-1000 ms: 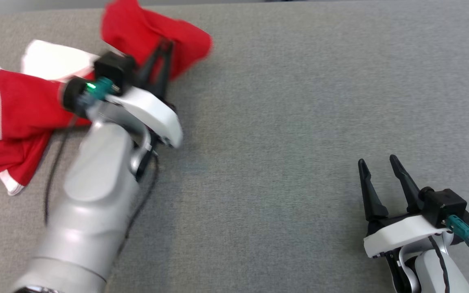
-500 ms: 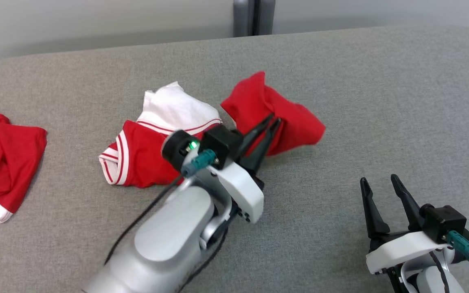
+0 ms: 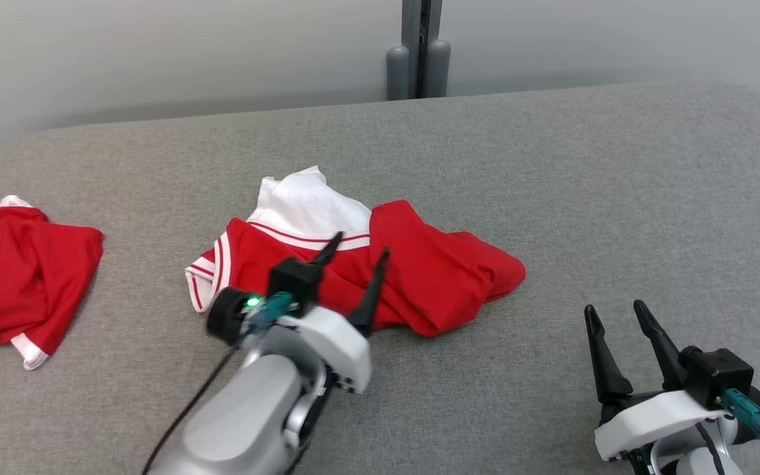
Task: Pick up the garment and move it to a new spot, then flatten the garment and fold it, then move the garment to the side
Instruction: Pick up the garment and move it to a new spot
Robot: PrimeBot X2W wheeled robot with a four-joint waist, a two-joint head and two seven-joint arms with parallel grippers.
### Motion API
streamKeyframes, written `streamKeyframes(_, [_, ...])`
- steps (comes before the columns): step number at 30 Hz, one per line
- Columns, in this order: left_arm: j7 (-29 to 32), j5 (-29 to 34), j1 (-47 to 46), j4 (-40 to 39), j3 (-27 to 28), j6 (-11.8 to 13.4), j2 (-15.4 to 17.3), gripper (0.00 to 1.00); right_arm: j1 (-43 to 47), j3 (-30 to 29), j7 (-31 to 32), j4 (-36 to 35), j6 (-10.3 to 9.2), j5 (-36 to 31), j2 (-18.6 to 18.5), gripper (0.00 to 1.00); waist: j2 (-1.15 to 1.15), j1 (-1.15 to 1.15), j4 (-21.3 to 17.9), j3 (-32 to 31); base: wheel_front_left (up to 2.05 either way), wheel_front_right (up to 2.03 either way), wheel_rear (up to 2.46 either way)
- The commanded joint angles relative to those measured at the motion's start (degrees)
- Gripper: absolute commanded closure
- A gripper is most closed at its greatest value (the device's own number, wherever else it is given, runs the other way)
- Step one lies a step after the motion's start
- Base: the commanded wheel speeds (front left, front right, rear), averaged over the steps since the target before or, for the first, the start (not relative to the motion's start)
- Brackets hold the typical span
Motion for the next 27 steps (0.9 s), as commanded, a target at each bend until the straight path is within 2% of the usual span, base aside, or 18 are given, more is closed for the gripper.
streamKeyframes(1, [-0.23,0.70,2.07,-1.12,3.07,0.90,1.65,0.00,0.53,-0.21,0.01,-0.32,-0.02,-0.07,-0.41,0.00,0.00,0.00,0.66,-0.89,0.00,0.00,0.00])
streamKeyframes(6, [-0.19,3.61,10.10,-5.54,12.44,3.00,5.09,0.00,1.50,-0.44,0.01,-0.81,-0.02,-0.13,-0.39,0.00,0.00,0.00,1.81,-2.28,0.00,0.00,0.00])
streamKeyframes(12, [-0.20,7.36,18.89,-10.40,21.65,4.06,6.63,0.00,2.45,-0.44,0.01,-1.04,-0.02,0.09,-0.40,0.00,0.00,0.00,2.80,-3.86,0.00,0.00,0.00])
streamKeyframes(15, [-0.21,10.00,23.68,-12.79,26.38,4.15,6.31,0.00,3.12,-0.46,0.01,-1.13,-0.02,0.13,-0.41,0.00,0.00,0.00,3.17,-4.90,0.00,0.00,0.00])
streamKeyframes(21, [-0.20,15.18,31.63,-16.32,34.27,2.76,4.84,0.00,4.97,-1.41,0.01,-1.44,-0.02,-0.42,-0.41,0.00,0.00,0.00,3.59,-7.00,0.00,0.00,0.00])
streamKeyframes(27, [-0.20,18.91,36.98,-17.19,39.32,0.43,2.61,0.00,6.73,-1.96,0.01,-1.54,-0.02,-0.45,-0.41,0.00,0.00,0.00,3.62,-8.27,0.00,0.00,0.00])
